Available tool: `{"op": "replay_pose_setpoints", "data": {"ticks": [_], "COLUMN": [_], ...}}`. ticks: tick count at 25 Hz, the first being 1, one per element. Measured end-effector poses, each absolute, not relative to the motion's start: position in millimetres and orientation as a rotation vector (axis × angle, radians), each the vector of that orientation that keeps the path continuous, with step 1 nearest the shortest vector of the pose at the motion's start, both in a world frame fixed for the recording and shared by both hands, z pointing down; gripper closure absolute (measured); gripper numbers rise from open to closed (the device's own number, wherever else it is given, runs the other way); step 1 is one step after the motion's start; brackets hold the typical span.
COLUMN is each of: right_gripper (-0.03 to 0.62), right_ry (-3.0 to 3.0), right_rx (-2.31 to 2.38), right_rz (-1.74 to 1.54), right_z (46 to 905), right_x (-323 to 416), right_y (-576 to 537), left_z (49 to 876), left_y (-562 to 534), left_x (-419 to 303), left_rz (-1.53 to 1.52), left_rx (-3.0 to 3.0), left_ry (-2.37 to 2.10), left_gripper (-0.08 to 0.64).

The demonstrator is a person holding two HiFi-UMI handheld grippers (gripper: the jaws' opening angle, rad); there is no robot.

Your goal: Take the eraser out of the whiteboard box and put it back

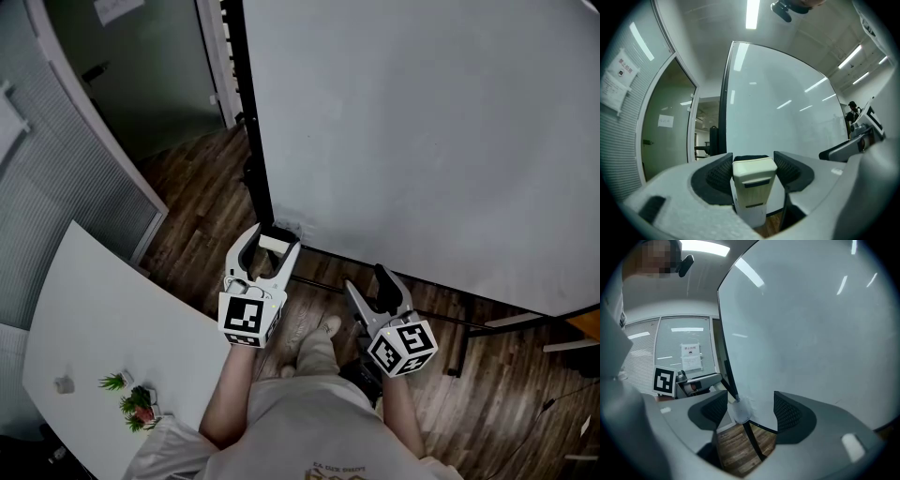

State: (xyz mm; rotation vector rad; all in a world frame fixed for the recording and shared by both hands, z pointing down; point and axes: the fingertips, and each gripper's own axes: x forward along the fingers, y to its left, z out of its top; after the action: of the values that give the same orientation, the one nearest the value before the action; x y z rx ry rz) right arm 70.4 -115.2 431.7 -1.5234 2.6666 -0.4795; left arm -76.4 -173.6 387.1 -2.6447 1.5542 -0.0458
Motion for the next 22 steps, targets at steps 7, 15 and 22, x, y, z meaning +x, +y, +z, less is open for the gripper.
{"op": "replay_pose_setpoints", "data": {"ticks": [7,15,22], "right_gripper": [0.284,0.284,0.284], "right_ry": [2.673,2.675,2.674], "right_rx": [-1.517,-1.506,-1.508], "right_rz": [-0.460,-0.450,-0.451], "right_z": [426.9,423.5,423.3], "right_x": [67.1,59.6,57.8], "right_y": [-110.3,-105.3,-102.6], "left_z": [384.2,375.2,376.6], "left_y": [-165.1,-154.9,-151.5], "left_x": [-80.9,-88.7,-93.6], "left_rz": [-0.036,-0.017,-0.007], "left_rx": [-2.644,-2.631,-2.637], "left_ry": [1.560,1.560,1.570], "left_gripper": [0.290,0.290,0.290]}}
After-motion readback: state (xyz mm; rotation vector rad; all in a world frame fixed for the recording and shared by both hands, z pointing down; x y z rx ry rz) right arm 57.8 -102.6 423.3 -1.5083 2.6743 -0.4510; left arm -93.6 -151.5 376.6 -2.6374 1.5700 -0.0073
